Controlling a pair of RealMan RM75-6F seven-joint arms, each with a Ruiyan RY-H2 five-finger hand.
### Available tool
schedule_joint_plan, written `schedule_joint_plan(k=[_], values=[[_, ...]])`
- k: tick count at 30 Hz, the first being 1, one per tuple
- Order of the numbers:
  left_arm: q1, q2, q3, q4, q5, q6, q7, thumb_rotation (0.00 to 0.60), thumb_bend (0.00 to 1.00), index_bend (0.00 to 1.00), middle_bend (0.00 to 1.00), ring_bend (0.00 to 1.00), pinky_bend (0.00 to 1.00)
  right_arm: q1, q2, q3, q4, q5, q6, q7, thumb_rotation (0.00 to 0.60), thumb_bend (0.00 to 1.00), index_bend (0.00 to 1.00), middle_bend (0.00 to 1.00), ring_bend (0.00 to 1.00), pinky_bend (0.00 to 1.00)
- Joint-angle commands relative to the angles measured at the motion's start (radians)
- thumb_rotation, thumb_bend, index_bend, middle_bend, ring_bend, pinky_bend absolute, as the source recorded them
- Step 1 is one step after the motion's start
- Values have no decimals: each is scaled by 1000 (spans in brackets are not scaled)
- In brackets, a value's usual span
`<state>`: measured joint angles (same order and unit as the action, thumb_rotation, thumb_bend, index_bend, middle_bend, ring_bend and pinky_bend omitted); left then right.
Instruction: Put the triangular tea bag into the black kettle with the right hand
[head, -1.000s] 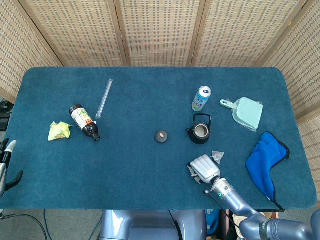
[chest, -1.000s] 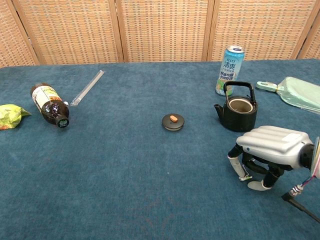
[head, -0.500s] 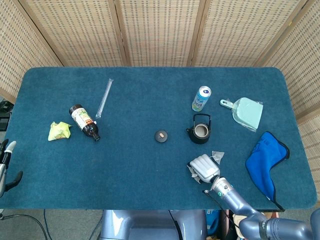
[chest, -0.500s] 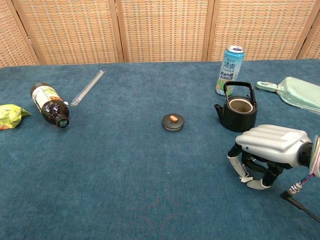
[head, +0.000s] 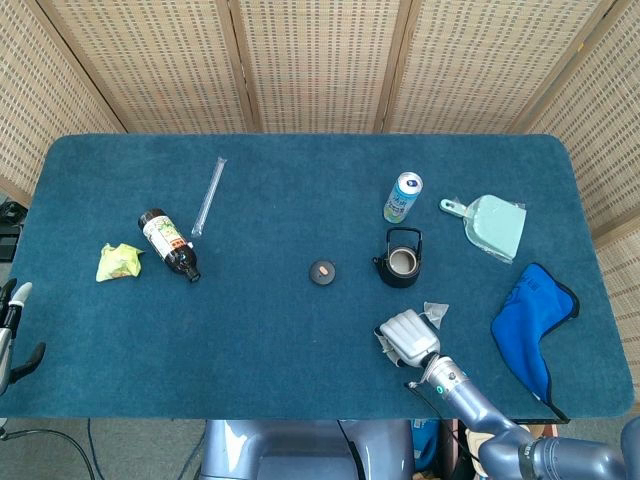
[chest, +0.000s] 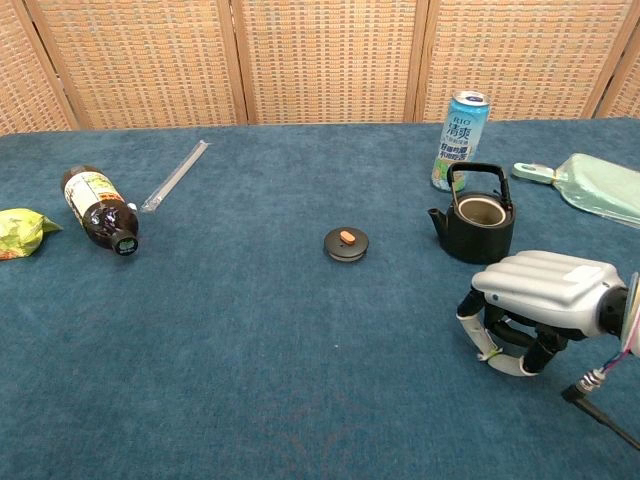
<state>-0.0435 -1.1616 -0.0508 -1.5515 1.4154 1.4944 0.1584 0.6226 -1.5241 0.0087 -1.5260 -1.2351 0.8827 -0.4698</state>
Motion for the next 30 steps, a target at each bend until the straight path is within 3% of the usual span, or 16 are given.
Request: schedule_joint_plan(k=[1, 16, 30], values=[[0, 0, 0, 0, 1, 1, 0, 600, 349, 0, 0, 0, 0, 0, -1, -2, 0, -1, 1, 1, 600, 553, 647, 912, 904, 877], [-2, 13, -9, -20, 0, 8, 9, 600, 349, 0, 0, 0, 0, -11, 39, 12, -45, -30, 49, 46, 600, 569, 663, 916, 906, 878], [-6, 14, 5, -43, 3, -12, 29, 600, 350, 0, 0, 0, 0, 2, 160, 107, -152, -61, 115, 142, 600, 570, 663, 916, 906, 878]])
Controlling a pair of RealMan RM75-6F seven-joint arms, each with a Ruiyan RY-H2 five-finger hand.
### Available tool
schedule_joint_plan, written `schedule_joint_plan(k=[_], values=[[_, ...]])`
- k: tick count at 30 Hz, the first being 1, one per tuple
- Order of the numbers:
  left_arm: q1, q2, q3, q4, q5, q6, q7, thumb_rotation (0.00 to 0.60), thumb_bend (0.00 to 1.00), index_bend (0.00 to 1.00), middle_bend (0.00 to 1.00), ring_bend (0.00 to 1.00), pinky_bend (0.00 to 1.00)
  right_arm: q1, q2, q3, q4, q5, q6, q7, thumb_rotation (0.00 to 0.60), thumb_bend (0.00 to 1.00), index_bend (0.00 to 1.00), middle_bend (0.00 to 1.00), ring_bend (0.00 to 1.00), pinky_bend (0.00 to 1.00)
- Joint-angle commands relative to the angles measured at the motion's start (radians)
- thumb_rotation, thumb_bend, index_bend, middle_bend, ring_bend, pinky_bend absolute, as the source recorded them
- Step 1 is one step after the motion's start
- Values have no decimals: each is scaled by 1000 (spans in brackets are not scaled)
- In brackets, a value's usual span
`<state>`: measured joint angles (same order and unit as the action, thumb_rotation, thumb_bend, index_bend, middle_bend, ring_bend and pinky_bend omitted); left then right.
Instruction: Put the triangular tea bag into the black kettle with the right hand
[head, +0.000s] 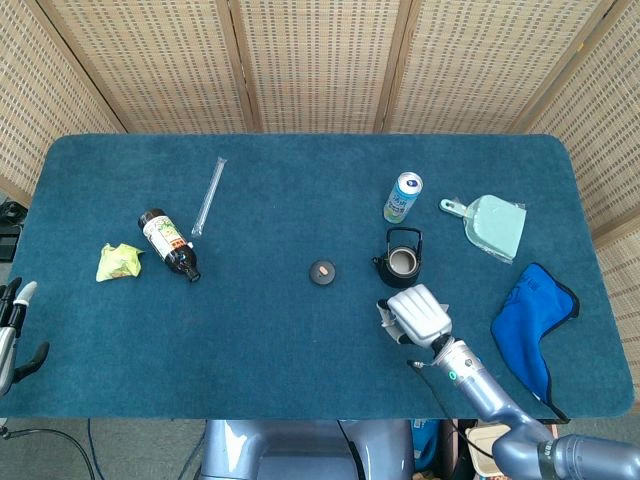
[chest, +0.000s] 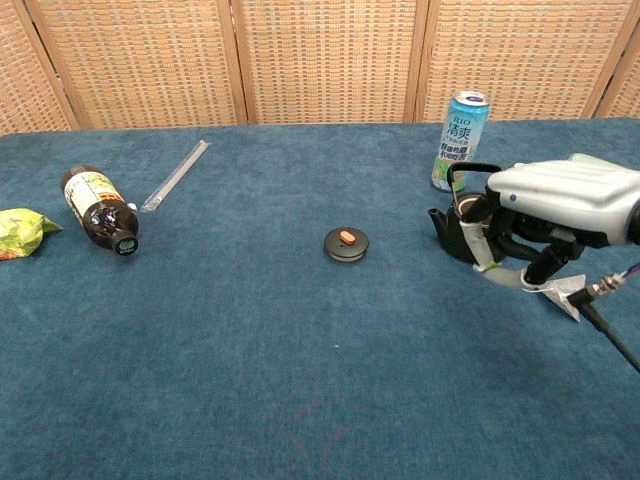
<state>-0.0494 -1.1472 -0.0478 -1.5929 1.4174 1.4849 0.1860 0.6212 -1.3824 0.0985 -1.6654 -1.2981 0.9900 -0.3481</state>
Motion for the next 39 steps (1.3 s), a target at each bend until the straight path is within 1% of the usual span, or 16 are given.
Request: schedule_joint_plan(k=[1, 3, 9, 12, 13, 15, 28, 39], values=[[-1, 0, 3, -3, 2, -5, 3, 600, 349, 0, 0, 0, 0, 5, 28, 27, -17, 4, 11, 33, 600, 570, 663, 917, 907, 877], [-2, -1, 5, -5, 3, -7, 5, 600, 349, 0, 0, 0, 0, 7, 42, 42, -21, 5, 19, 51, 600, 569, 663, 917, 907, 877], [-2, -3, 9, -7, 7, -8, 9, 600, 349, 0, 0, 0, 0, 10, 69, 62, -32, 9, 25, 77, 600, 570, 664, 917, 909, 878], [-2, -4, 10, -9, 12, -5, 13, 600, 349, 0, 0, 0, 0, 14, 89, 80, -41, 16, 28, 99, 600, 569, 664, 917, 909, 877], [-1, -4, 11, -11, 15, -1, 14, 600, 350, 0, 0, 0, 0, 15, 102, 96, -49, 20, 34, 114, 600, 569, 664, 917, 909, 877], [1, -4, 12, -11, 16, 2, 15, 600, 349, 0, 0, 0, 0, 19, 116, 104, -56, 23, 30, 126, 600, 569, 664, 917, 909, 877], [4, -7, 14, -11, 18, 7, 16, 600, 350, 0, 0, 0, 0, 65, 169, 165, -70, 75, -1, 156, 600, 569, 663, 917, 910, 877], [2, -10, 13, -10, 14, 0, 20, 600, 350, 0, 0, 0, 0, 96, 191, 210, -44, 142, 5, 149, 600, 570, 666, 919, 911, 877]])
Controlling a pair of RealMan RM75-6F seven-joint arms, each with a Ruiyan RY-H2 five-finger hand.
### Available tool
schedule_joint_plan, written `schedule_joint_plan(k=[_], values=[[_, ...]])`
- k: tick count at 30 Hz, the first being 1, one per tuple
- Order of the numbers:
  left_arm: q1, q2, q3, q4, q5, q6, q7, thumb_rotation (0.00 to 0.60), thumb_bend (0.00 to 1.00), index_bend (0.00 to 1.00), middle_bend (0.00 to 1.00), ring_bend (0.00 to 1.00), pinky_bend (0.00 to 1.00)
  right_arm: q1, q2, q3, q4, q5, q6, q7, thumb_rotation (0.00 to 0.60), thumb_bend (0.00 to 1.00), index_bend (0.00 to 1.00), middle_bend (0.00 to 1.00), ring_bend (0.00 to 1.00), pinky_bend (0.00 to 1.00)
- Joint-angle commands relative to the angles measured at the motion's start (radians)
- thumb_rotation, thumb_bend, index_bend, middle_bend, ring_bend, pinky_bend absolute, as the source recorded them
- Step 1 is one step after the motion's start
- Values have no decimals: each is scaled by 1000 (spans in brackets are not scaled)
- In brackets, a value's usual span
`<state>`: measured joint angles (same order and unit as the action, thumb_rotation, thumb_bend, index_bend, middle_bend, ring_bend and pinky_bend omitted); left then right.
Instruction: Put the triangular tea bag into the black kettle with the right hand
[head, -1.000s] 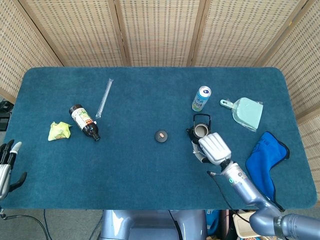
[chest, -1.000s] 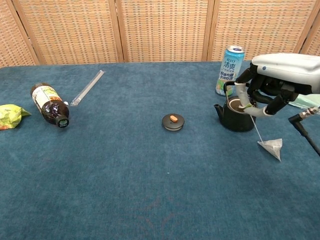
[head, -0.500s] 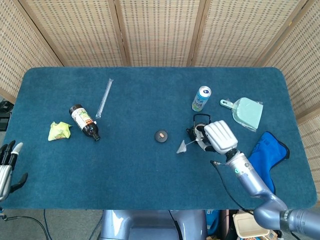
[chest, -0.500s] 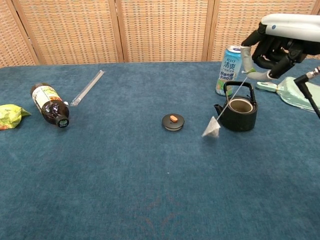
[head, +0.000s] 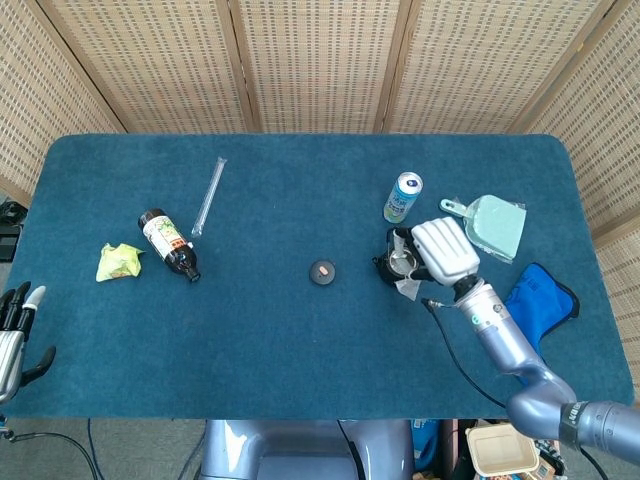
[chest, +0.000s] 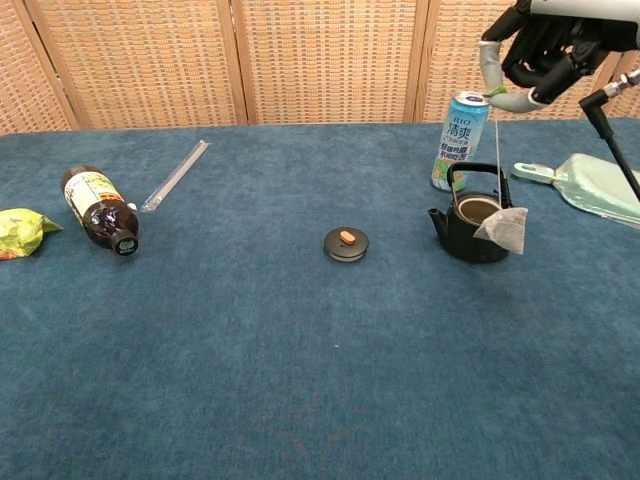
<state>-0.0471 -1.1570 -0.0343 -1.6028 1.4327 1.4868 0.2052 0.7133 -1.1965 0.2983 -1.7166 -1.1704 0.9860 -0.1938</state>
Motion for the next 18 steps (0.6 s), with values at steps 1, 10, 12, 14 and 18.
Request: schedule_joint_plan(k=[1, 10, 12, 14, 18], values=[[-1, -1, 0, 0, -2, -3, 2, 600, 349, 0, 0, 0, 0, 4, 7, 15, 8, 20, 14, -5, 600, 570, 666, 919, 911, 877], [-1, -2, 0, -3, -4, -3, 8, 600, 349, 0, 0, 0, 0, 15, 24, 33, 29, 53, 15, 11, 600, 569, 671, 920, 911, 877], [-1, -2, 0, -4, -4, -3, 10, 600, 349, 0, 0, 0, 0, 17, 25, 33, 33, 56, 13, 14, 600, 569, 671, 920, 911, 877], [0, -1, 0, -6, -5, -2, 12, 600, 349, 0, 0, 0, 0, 21, 21, 30, 43, 63, 5, 19, 600, 569, 672, 920, 911, 877], [2, 0, 1, -7, -7, 0, 13, 600, 350, 0, 0, 0, 0, 32, 10, 23, 66, 74, -14, 23, 600, 569, 672, 920, 911, 877]])
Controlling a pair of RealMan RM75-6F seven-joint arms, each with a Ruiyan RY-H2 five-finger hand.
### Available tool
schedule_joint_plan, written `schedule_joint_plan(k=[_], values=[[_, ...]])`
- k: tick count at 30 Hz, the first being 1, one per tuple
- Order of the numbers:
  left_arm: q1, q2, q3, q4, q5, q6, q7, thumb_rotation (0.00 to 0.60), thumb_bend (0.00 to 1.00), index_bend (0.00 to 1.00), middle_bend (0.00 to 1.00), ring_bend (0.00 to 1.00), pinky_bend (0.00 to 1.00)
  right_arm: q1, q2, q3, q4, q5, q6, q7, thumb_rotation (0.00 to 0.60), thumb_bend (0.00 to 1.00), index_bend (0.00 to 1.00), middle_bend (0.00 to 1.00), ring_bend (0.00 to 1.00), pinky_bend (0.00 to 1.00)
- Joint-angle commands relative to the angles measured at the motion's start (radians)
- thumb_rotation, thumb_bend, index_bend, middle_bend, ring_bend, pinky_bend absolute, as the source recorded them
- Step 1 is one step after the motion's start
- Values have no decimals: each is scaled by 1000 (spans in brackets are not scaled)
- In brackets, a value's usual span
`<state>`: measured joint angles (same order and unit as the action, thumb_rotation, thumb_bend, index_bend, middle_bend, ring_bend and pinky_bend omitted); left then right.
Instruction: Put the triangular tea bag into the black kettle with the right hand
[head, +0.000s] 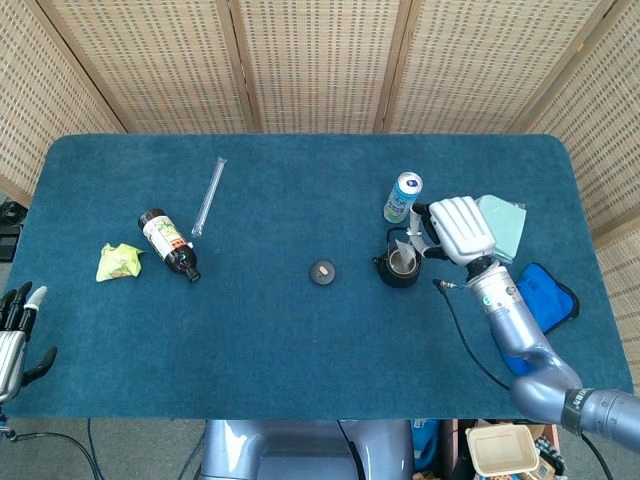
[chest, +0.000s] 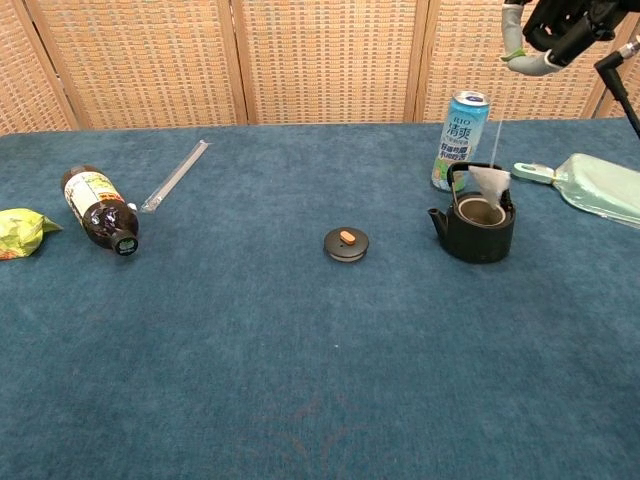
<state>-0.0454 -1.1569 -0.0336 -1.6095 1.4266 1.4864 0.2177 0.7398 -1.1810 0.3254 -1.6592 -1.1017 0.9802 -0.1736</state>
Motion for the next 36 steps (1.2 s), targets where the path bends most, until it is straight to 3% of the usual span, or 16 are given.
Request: schedule_joint_plan(k=[1, 19, 31, 36], values=[[1, 0, 0, 0, -1, 0, 0, 600, 350, 0, 0, 0, 0, 8, -9, -5, 15, 7, -13, 5, 600, 569, 672, 920, 911, 877], [-1, -5, 0, 7, -8, -8, -2, 600, 350, 0, 0, 0, 0, 22, -31, -18, 86, 34, -36, 32, 600, 569, 672, 920, 912, 878], [0, -5, 0, 12, -10, -10, -8, 600, 349, 0, 0, 0, 0, 21, -63, -49, 127, 25, -38, 26, 600, 569, 677, 920, 912, 877], [-2, -6, 1, 12, -9, -13, -8, 600, 349, 0, 0, 0, 0, 4, -82, -84, 130, -19, -13, 14, 600, 569, 677, 920, 912, 877]])
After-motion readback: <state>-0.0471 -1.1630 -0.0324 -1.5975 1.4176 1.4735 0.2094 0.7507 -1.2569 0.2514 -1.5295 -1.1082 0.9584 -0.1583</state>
